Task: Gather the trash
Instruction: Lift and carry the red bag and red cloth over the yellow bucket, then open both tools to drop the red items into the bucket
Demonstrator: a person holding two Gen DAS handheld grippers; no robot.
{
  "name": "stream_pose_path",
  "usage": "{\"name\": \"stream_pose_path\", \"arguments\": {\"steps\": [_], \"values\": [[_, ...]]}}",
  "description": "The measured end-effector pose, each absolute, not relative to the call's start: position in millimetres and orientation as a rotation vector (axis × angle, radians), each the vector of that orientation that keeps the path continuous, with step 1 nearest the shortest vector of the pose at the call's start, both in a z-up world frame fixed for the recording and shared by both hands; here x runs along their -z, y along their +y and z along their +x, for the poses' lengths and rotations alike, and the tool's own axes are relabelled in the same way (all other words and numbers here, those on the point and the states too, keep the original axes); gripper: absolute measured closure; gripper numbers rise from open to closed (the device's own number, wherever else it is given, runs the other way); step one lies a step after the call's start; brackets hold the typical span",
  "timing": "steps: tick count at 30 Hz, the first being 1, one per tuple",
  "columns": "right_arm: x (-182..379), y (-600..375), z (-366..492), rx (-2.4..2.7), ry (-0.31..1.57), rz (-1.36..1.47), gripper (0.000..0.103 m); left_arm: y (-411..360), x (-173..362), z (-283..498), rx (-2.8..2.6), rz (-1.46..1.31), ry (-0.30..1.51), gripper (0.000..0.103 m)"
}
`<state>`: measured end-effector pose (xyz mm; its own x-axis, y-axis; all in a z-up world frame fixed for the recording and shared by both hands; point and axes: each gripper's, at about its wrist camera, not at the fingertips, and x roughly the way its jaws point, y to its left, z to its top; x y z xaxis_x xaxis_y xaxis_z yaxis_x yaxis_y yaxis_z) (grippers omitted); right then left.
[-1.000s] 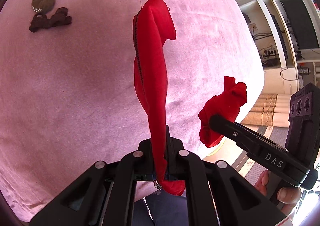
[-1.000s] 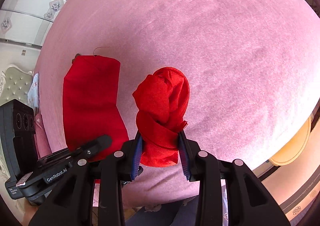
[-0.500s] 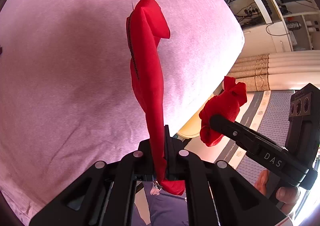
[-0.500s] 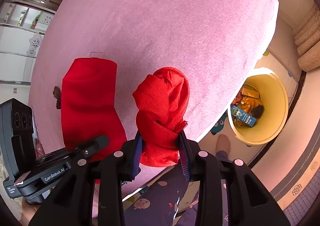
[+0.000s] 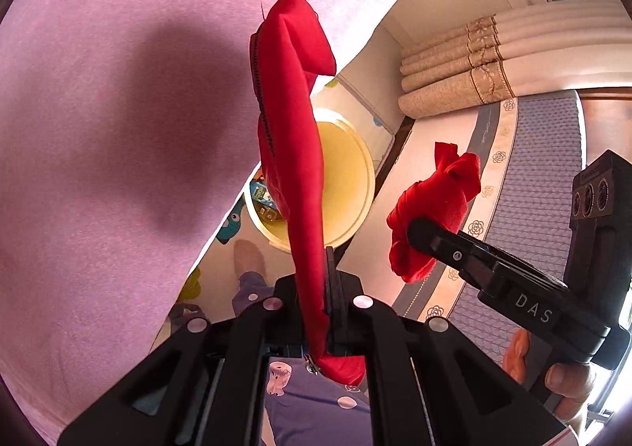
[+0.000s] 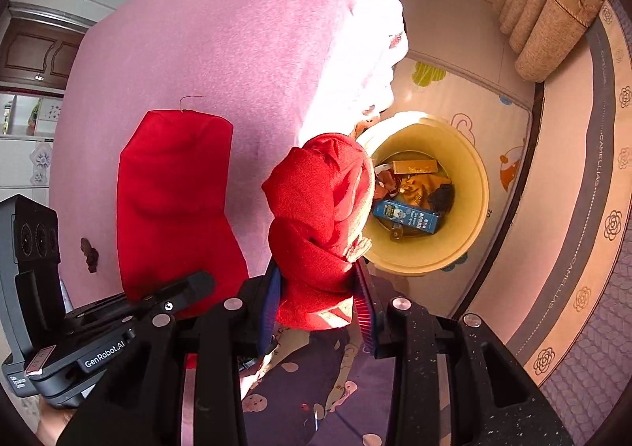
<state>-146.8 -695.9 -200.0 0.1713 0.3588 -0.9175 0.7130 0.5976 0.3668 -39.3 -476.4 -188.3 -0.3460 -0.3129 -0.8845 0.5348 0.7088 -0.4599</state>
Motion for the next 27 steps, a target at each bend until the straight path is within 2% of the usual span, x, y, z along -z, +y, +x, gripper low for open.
{"name": "stream_pose_path", "arguments": {"steps": [9,11,12,13,14,27], "values": [[217.4,-749.0,-187.4,0.384,1.421,1.014,0.064,-561.6,200.9,-80.0,0.978,0.250,1.745,0.096],[219.7,-757.1,-193.3,0.397,1.412,1.032,0.062,-571.5,203.9,-85.6,0.987,0.269,1.756,0.085],[220.6,-759.6,-196.0,0.400,1.411,1.043,0.059,-575.9,205.3,-88.6,0.975,0.297,1.754,0.062],[221.2,-762.5,-198.3,0.402,1.409,1.054,0.058,-578.4,206.5,-90.1,0.964,0.322,1.751,0.044],[221.7,-764.6,-200.2,0.406,1.406,1.060,0.057,-579.4,206.9,-90.8,0.955,0.339,1.742,0.041],[225.4,-764.0,-196.3,0.383,1.418,1.072,0.057,-586.7,208.9,-89.2,0.923,0.315,1.744,0.041]]}}
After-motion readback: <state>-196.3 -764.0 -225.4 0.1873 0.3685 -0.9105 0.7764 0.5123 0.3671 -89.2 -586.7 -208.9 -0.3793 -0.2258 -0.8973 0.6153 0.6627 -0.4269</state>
